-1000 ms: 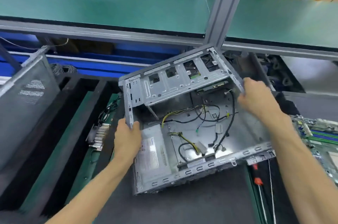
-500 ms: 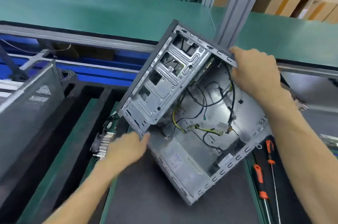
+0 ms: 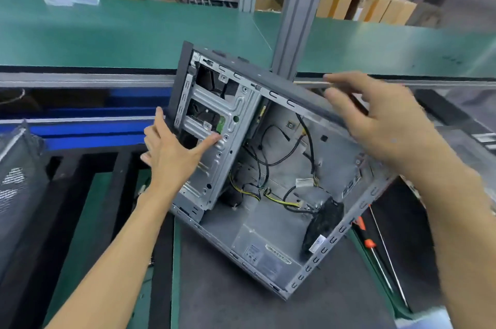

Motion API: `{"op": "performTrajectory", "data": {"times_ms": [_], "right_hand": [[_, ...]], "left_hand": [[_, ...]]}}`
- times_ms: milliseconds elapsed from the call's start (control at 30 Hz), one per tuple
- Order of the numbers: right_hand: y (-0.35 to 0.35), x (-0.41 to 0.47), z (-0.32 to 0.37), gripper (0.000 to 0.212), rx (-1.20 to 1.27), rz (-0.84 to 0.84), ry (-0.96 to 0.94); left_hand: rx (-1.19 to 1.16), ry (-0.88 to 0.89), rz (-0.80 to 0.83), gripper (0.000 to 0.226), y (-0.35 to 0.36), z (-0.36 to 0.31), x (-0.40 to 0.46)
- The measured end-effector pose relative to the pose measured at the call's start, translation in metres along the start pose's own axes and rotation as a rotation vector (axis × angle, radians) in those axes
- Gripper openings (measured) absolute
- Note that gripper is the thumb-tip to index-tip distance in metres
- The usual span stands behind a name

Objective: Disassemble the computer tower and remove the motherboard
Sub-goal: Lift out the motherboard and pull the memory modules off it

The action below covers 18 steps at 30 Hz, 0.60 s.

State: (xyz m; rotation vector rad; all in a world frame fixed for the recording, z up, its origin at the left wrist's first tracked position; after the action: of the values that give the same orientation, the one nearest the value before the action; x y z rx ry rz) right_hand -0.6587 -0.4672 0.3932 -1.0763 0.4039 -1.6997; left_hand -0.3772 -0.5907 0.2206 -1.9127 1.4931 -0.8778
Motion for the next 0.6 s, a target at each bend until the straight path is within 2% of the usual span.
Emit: {"op": "performTrajectory", "data": {"times_ms": [67, 100, 133, 167, 233, 300, 367, 433, 500, 600], "right_hand": [[-0.043, -0.034, -0.027, 0.037, 0.238, -0.462, 0.005], [-0.054, -0.056, -0.048, 0.035, 0.387, -0.649, 0.094], [-0.053, -0.076, -0.069, 0.035, 0.553, -0.768, 0.235], [-0.038, -0.094, -0.083, 0.034, 0.738, -0.813, 0.407], [0.013, -0.119, -0.095, 0.033, 1.066, -0.727, 0.705], [0.055, -0.136, -0.089, 0.035, 1.168, -0.703, 0.924], [0.076, -0.147, -0.082, 0.042, 1.19, -0.76, 1.071], [0.079, -0.15, -0.079, 0.045, 1.203, -0.8, 1.114], [0.08, -0.15, -0.077, 0.046, 1.258, -0.826, 1.07], [0.08, -0.141, -0.078, 0.047, 1.296, -0.82, 1.047]], "left_hand": [[0.037, -0.009, 0.021, 0.132, 0.0, 0.006, 0.005], [0.033, -0.009, 0.023, 0.131, 0.0, 0.007, 0.008], [0.008, -0.007, 0.016, 0.127, 0.0, 0.009, 0.01], [-0.041, 0.0, 0.015, 0.12, 0.0, 0.01, 0.012], [-0.208, 0.007, 0.031, 0.101, 0.001, 0.016, 0.016], [-0.343, -0.005, 0.049, 0.093, 0.001, 0.022, 0.02], [-0.388, -0.006, 0.017, 0.085, -0.004, 0.032, 0.024], [-0.368, 0.009, -0.011, 0.07, -0.008, 0.04, 0.024], [-0.361, 0.047, -0.023, 0.05, -0.01, 0.041, 0.024], [-0.414, 0.076, -0.055, 0.042, -0.014, 0.034, 0.023]]}}
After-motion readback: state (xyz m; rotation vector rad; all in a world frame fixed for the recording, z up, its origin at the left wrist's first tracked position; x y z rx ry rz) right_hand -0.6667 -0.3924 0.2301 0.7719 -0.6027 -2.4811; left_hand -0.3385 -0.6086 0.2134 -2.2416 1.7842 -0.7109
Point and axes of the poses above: each hand's wrist, its own x-axis towards the middle knuckle, its own y-axis out of the palm, z = x × y, the point moved 5 cm from there along x, towards the middle knuckle, and after that the axes turned 13 degrees about x, right-handed, at the moved point
